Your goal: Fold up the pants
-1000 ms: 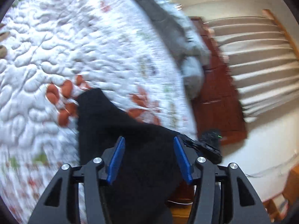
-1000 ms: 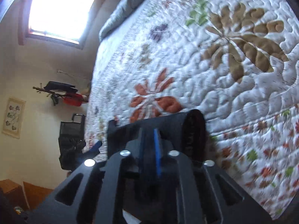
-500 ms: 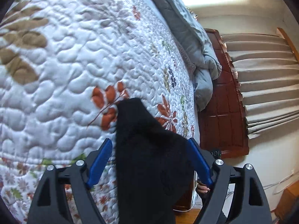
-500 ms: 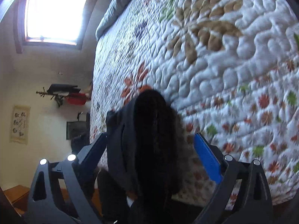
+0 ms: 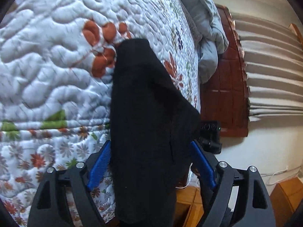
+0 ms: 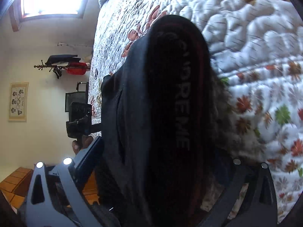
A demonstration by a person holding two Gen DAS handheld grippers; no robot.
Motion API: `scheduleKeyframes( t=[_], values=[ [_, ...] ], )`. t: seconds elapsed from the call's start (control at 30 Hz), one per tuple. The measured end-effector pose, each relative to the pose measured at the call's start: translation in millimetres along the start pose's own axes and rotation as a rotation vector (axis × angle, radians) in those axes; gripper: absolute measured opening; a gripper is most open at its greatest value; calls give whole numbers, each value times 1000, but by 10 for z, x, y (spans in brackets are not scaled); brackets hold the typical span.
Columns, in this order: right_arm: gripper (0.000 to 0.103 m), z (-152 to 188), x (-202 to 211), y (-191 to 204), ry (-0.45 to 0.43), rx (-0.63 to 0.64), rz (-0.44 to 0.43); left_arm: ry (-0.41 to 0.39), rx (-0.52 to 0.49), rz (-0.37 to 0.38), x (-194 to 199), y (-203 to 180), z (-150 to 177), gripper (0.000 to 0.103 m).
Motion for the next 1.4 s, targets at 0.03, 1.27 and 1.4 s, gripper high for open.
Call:
scheduleKeyframes(
  t=[0.03,1.27,1.4],
  values=[
    [101,-7,-2,-2,0,0,-2,9,-12,-7,-29,-19,6,85],
    [29,-448,-603,2664,-171,347,108,-294,-204,-232,1777,-645,-453,26],
    [29,-805,-894,2929,-155,382,109,-343,-187,-274,2292,-479,-774,26]
  ],
)
Point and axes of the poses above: each gripper's, at about its wrist camera, not at the fingertips, and x roughly against the way its jaws point, y to its left, z to its underside, the point moved 8 cm from there along -x, roughly the way its jaws point, and after that the axes turned 7 degrees about -x, right-handed, at the moved point
